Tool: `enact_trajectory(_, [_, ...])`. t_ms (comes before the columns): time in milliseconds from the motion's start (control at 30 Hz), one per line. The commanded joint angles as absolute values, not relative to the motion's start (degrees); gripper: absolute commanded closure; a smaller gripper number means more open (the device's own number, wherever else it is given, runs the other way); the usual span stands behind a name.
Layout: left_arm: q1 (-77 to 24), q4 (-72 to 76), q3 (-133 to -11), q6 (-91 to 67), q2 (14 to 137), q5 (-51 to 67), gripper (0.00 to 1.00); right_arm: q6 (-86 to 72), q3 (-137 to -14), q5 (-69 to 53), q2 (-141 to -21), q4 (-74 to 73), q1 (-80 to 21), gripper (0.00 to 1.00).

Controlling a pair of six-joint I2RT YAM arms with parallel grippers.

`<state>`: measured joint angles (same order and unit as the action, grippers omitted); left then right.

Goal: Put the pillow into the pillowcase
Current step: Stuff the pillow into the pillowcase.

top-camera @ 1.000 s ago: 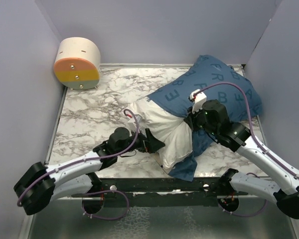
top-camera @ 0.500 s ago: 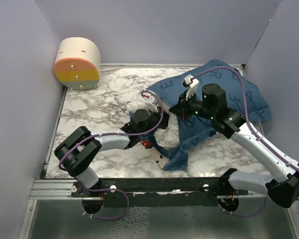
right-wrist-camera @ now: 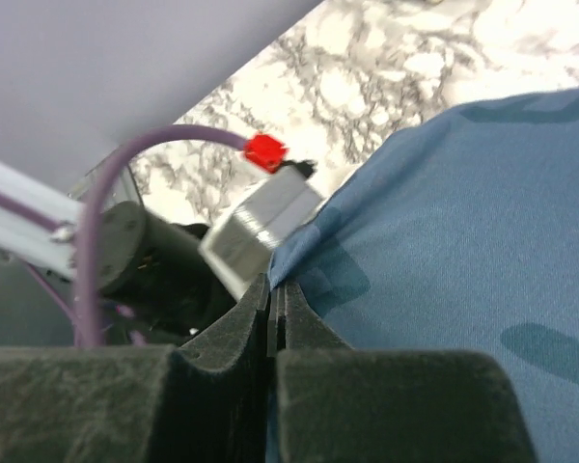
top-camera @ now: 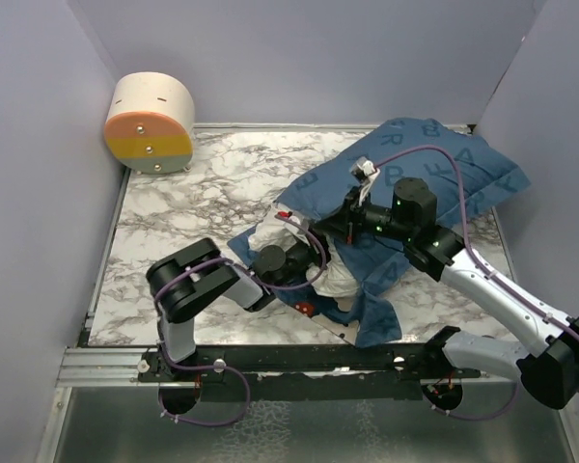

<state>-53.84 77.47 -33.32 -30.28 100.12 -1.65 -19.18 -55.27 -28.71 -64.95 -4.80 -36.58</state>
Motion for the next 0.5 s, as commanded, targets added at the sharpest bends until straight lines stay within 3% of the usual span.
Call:
enact_trajectory(0, [-51.34, 101.85, -33.74, -33.73, 112.92, -2.96, 1.0, -24.04, -47.85, -39.83, -59.45, -1.03, -39.72, 0.99])
enact_trajectory(67, [-50.81, 101.86, -33.48, -34.58, 115.56, -2.49, 0.98, -22.12, -44.17, -35.79, -55.94, -4.3, -39.72, 0.99])
enact_trajectory(100, [-50.8, 101.78, -32.93, -34.64, 115.62, -2.45, 0.92, -20.65, -42.85, -33.54, -54.14, -6.37, -39.72, 0.99])
enact_trajectory(167, [-50.89, 101.73, -30.77, -35.08, 114.36, -2.84, 0.69, -17.64, -41.0, -30.12, -50.2, -10.88, -39.66, 0.93])
enact_trajectory(267, [-50.89, 98.36, -26.53, -36.13, 109.76, -3.61, 0.37, -13.77, -41.41, -26.19, -45.75, -16.94, -39.68, 0.62])
enact_trajectory(400, [-50.35, 90.24, -22.83, -41.02, 103.97, 3.84, 0.28, -10.18, -45.58, -25.08, -41.14, -20.34, -39.68, 0.29])
enact_trajectory(467, [-50.27, 90.27, -21.33, -45.25, 103.74, 8.85, 0.25, -9.1, -48.78, -22.53, -40.29, -21.12, -39.64, 0.2])
